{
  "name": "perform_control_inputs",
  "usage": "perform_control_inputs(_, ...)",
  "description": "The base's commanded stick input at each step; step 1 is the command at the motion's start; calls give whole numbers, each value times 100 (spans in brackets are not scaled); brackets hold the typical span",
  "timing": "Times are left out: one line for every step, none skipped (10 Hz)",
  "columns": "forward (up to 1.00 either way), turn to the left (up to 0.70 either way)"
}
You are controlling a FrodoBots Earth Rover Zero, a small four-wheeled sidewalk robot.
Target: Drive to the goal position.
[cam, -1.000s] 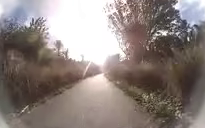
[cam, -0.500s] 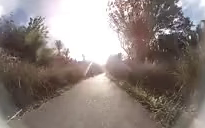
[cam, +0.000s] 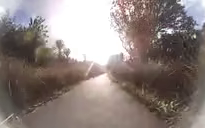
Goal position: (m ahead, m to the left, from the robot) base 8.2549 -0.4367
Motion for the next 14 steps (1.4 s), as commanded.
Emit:
perform_control_inputs(50, 3)
perform_control_inputs(50, 3)
perform_control_inputs(50, 3)
perform_control_inputs(50, 3)
perform_control_inputs(50, 3)
perform_control_inputs(50, 3)
perform_control_inputs(50, 3)
perform_control_inputs(50, 3)
perform_control_inputs(50, 3)
perform_control_inputs(50, 3)
perform_control_inputs(50, 3)
perform_control_inputs(50, 3)
perform_control_inputs(50, 3)
perform_control_inputs(50, 3)
